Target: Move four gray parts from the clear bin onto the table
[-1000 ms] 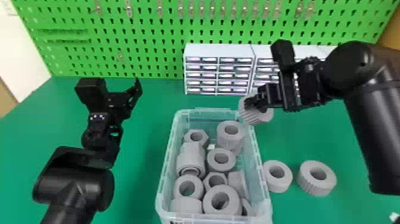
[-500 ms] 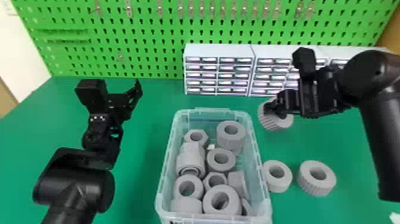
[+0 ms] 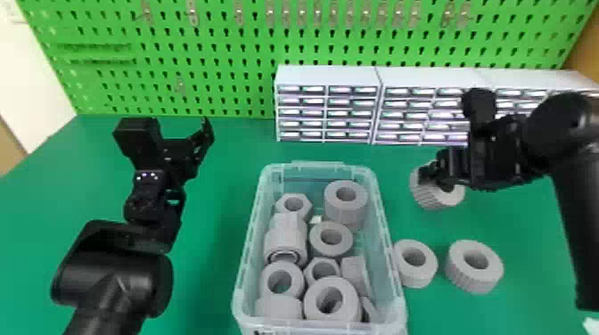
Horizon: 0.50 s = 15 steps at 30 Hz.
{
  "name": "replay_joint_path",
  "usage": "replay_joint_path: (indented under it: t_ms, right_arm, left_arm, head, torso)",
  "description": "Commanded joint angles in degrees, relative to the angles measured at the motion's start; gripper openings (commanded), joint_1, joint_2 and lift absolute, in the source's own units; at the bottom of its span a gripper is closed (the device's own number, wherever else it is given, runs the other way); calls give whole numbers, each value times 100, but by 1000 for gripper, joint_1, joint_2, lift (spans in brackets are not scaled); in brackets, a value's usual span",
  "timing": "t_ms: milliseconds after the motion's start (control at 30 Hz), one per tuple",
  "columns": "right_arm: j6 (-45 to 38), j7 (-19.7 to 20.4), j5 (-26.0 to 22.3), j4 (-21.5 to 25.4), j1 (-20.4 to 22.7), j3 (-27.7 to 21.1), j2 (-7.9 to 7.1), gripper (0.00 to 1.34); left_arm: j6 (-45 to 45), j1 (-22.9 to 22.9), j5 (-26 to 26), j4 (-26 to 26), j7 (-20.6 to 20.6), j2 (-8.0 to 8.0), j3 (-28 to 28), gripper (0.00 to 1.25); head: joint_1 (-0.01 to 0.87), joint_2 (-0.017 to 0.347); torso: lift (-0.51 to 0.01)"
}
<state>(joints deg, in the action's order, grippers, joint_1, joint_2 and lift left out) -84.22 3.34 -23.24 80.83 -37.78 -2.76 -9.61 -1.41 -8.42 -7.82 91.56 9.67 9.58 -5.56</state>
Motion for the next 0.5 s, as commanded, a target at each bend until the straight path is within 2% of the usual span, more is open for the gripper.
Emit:
replay_joint_path:
  t_ms: [0,467]
  right_arm:
    - [160,0,22,-260,60,-41,-15,403]
    - [618,-8,57,-1034,104,56,-24,403]
  left_arm:
    - [0,-10,0,2,0,-9,-7,953]
    - [0,-19,9,-7,9,-53,28,953]
  head:
    - [693,72]
    - [693,72]
  torso:
    - [-52]
    - [-52]
